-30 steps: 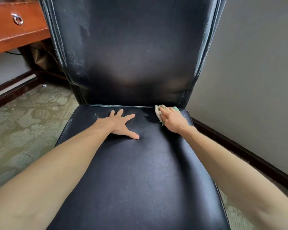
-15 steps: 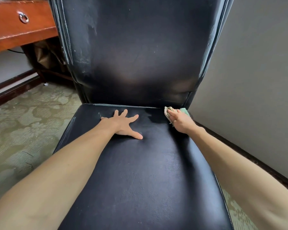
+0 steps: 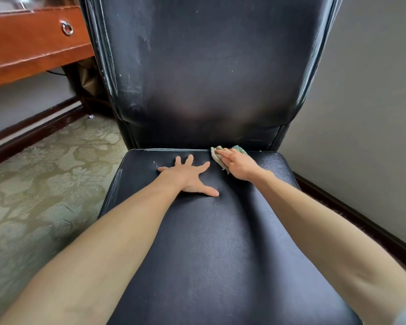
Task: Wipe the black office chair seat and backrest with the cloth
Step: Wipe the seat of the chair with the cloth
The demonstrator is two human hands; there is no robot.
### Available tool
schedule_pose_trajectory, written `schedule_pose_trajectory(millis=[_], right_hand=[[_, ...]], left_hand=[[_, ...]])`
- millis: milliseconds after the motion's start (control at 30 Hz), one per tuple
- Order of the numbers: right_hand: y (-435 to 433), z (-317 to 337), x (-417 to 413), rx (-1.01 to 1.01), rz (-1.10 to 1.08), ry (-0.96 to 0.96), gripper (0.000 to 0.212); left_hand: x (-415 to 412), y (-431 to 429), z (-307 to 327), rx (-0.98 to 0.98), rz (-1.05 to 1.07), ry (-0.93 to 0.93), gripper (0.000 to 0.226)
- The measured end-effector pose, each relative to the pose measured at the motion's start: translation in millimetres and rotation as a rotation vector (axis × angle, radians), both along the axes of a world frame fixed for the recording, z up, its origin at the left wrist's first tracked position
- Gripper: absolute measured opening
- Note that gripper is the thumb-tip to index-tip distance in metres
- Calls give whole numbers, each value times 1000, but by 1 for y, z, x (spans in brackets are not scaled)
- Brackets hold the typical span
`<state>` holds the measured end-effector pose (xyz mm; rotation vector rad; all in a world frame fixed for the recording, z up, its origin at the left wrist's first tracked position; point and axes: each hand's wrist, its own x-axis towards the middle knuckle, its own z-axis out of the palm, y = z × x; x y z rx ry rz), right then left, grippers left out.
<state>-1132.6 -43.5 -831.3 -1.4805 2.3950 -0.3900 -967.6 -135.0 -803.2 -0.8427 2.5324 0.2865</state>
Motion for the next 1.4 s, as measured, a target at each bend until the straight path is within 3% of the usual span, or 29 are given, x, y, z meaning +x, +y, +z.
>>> schedule_pose_trajectory(millis=[333, 533, 667, 967, 1233, 1400], right_hand=[[72, 1, -50, -65, -159, 78, 43], [72, -5, -45, -130, -197, 197, 12], [77, -2, -44, -61, -210, 188, 37], [38, 1, -29, -26, -184, 126, 40], [-31, 1, 12, -8, -1, 31, 39], [-28, 2, 0, 1, 31, -16, 38]], left_hand=[[4, 5, 0, 11, 41, 22, 105], [4, 2, -5, 10, 19, 29, 106], [3, 2, -6, 4, 15, 27, 107], [7, 1, -12, -10, -7, 74, 106], [8, 1, -7, -8, -13, 53, 105], [4, 3, -3, -1, 19, 19, 105]])
